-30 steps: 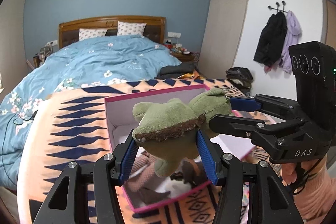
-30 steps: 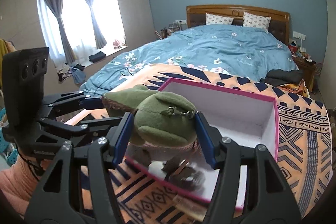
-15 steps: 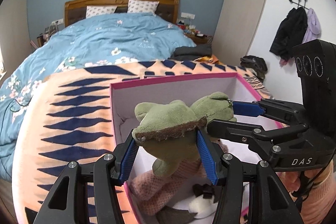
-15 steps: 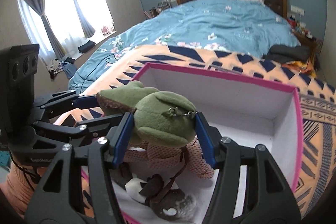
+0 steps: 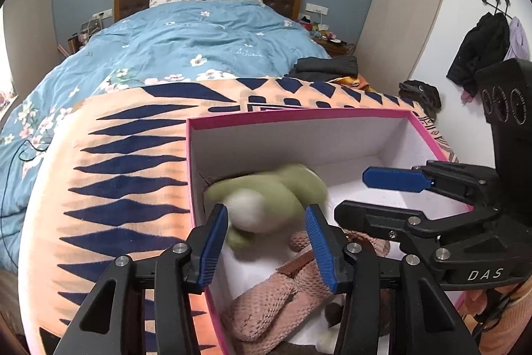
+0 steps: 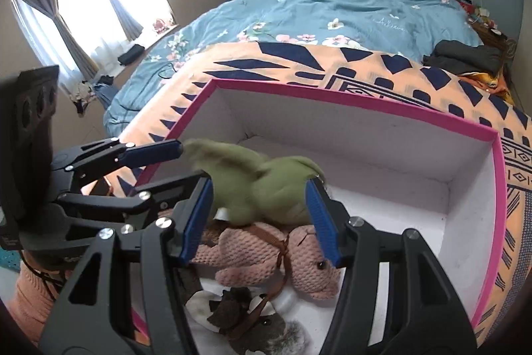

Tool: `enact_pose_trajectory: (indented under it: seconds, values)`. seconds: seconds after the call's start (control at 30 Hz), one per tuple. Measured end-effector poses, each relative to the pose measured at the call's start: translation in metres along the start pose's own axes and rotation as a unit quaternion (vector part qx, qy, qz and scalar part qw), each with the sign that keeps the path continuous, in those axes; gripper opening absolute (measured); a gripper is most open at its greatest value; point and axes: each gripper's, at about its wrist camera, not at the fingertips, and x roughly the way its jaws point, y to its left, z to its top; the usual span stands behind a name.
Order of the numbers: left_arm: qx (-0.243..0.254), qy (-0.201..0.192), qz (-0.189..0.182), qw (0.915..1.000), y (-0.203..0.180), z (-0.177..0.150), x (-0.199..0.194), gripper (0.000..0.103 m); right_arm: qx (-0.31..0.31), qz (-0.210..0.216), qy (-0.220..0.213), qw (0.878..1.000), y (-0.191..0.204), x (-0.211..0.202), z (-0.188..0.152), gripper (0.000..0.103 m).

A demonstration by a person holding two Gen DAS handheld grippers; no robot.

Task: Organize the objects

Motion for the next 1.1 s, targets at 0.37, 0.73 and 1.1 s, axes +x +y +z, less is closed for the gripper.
enact_pose_trajectory:
  seconds: [0.37, 0.73, 1.1]
  values:
    - [0.019, -0.027, -0.005, 0.9994, -0.007, -0.014, -0.018, 0.058, 0.005, 0.017, -0.014, 1.000, 0.002, -0.015, -0.009, 0.061]
    - [0.042, -0.098, -0.029, 0.9939, -0.026, -0.042, -0.082, 0.072, -0.011, 0.058, -0.060, 0.996, 0.024, -0.065, -0.037, 0.063]
    - [0.076, -0.144, -0.044, 0.9856, -0.058, -0.088, -0.126, 0.085, -0.030, 0.066, -0.092, 0.993, 0.039, -0.106, -0.084, 0.065]
